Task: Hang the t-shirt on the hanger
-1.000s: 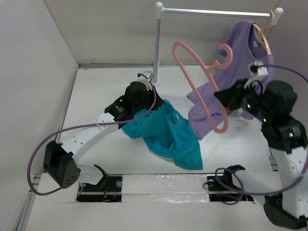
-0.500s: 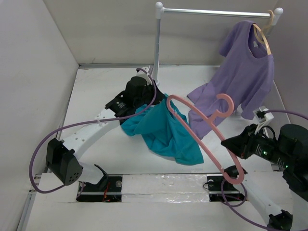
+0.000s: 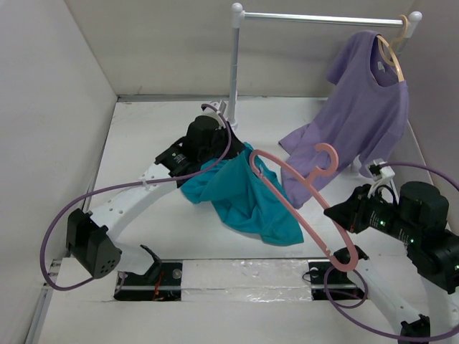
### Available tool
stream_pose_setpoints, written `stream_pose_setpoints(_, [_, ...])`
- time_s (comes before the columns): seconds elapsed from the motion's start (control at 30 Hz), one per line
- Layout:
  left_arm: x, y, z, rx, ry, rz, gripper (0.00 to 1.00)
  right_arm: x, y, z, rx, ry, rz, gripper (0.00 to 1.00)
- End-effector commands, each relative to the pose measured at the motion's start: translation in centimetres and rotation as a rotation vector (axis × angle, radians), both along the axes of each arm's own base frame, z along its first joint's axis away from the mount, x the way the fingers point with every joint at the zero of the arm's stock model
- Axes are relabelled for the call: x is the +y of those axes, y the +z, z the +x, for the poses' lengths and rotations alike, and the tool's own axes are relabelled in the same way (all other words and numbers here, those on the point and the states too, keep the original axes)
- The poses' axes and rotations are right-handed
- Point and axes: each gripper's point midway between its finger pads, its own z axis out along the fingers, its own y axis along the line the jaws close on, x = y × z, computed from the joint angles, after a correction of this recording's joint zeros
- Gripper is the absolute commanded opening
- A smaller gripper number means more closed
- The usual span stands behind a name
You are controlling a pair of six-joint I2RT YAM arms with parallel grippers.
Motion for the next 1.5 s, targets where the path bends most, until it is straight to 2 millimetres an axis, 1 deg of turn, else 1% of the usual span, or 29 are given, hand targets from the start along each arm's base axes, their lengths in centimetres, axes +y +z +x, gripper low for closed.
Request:
stream_pose_setpoints(0.0, [1.2,3.8,-0.9,-0.079,0.018,-0.048,0.0,0.3,4.2,1.8,-0.174,0.005,0.023,0.0])
stream_pose_setpoints(0.03, [1.9,3.7,-0.8,-0.083,0.048,-0.033,0.0,0.3,4.5,1.9,-0.182,0.004,0.02,0.0])
stream_pose_setpoints(0.1, [2.0,3.7,-0.9,-0.085,0.048,-0.028,0.0,0.5,4.7,1.9,-0.188,0.017,0.023,0.0])
stream_pose_setpoints(0.13, [1.9,3.7,-1.0,-0.085,0.037,-0.029,0.0,0.7,4.3,2.2,-0.176,0.022,0.02,0.0])
stream_pose_setpoints(0.2, [1.7,3.8,-1.0,-0.086,0.027,-0.032,0.0,1.1,3.8,2.1,-0.157,0.05,0.025,0.0])
stream_pose_setpoints(0.23, [1.3,3.8,-1.3,-0.081,0.001,-0.041,0.0,1.4,3.1,2.3,-0.14,0.06,0.025,0.0])
stream_pose_setpoints(0.47, [0.8,4.6,-1.2,-0.098,-0.024,-0.045,0.0,2.5,2.3,1.9,-0.104,0.134,0.046,0.0])
stream_pose_setpoints(0.6, [0.7,4.8,-1.1,-0.106,-0.026,-0.044,0.0,3.2,2.1,1.6,-0.086,0.178,0.071,0.0])
stream_pose_setpoints(0.8, [1.0,5.0,-1.0,-0.112,-0.013,-0.038,0.0,3.3,1.9,0.8,-0.068,0.203,0.076,0.0])
stream_pose_setpoints(0.83, [0.9,5.1,-1.1,-0.11,-0.02,-0.04,0.0,3.5,1.7,0.6,-0.064,0.217,0.078,0.0])
stream_pose_setpoints(0.87, [0.5,5.4,-1.5,-0.11,-0.038,-0.05,0.0,3.5,1.5,0.7,-0.058,0.211,0.084,0.0])
stream_pose_setpoints(0.9, [0.5,5.6,-1.6,-0.11,-0.041,-0.055,0.0,3.5,1.4,0.9,-0.057,0.205,0.083,0.0])
stream_pose_setpoints(0.93, [0.4,5.9,-2.1,-0.111,-0.047,-0.057,0.0,3.6,1.3,1.1,-0.055,0.197,0.088,0.0])
stream_pose_setpoints(1.0, [0.3,6.2,-2.7,-0.099,-0.063,-0.082,0.0,4.0,1.8,2.3,-0.074,0.18,0.11,0.0])
stream_pose_setpoints(1.03, [0.5,6.7,-3.2,-0.105,-0.07,-0.099,0.0,4.1,2.1,2.9,-0.084,0.166,0.12,0.0])
stream_pose_setpoints(1.07, [0.5,6.7,-3.5,-0.099,-0.077,-0.108,0.0,4.6,3.0,4.1,-0.109,0.156,0.146,0.0])
stream_pose_setpoints(1.13, [0.9,7.1,-3.9,-0.101,-0.073,-0.112,0.0,5.0,4.1,5.4,-0.138,0.142,0.171,0.0])
stream_pose_setpoints(1.17, [1.3,7.3,-3.9,-0.108,-0.058,-0.109,0.0,5.4,5.3,6.4,-0.177,0.136,0.199,0.0])
stream_pose_setpoints(1.23, [1.7,7.8,-4.1,-0.116,-0.054,-0.107,0.0,6.5,6.3,7.7,-0.196,0.15,0.21,0.0])
stream_pose_setpoints(1.27, [1.8,8.6,-4.2,-0.129,-0.051,-0.117,0.0,6.8,7.1,8.5,-0.225,0.144,0.216,0.0])
stream_pose_setpoints(1.3, [1.8,9.1,-4.3,-0.135,-0.056,-0.122,0.0,7.7,7.1,9.2,-0.221,0.163,0.209,0.0])
stream_pose_setpoints(1.33, [1.9,9.6,-4.4,-0.144,-0.057,-0.13,0.0,8.1,7.3,9.9,-0.232,0.153,0.202,0.0])
stream_pose_setpoints(1.37, [1.9,10.9,-4.7,-0.163,-0.065,-0.152,0.0,8.5,7.4,10.3,-0.239,0.156,0.194,0.0])
stream_pose_setpoints(1.4, [2.0,11.5,-4.8,-0.173,-0.067,-0.163,0.0,9.1,7.5,10.7,-0.242,0.162,0.191,0.0])
stream_pose_setpoints(1.43, [2.0,12.4,-5.0,-0.186,-0.07,-0.18,0.0,10.2,6.9,11.2,-0.232,0.161,0.176,0.0])
stream_pose_setpoints(1.47, [2.0,13.4,-5.2,-0.2,-0.076,-0.195,0.0,10.7,7.4,11.5,-0.253,0.151,0.185,0.0])
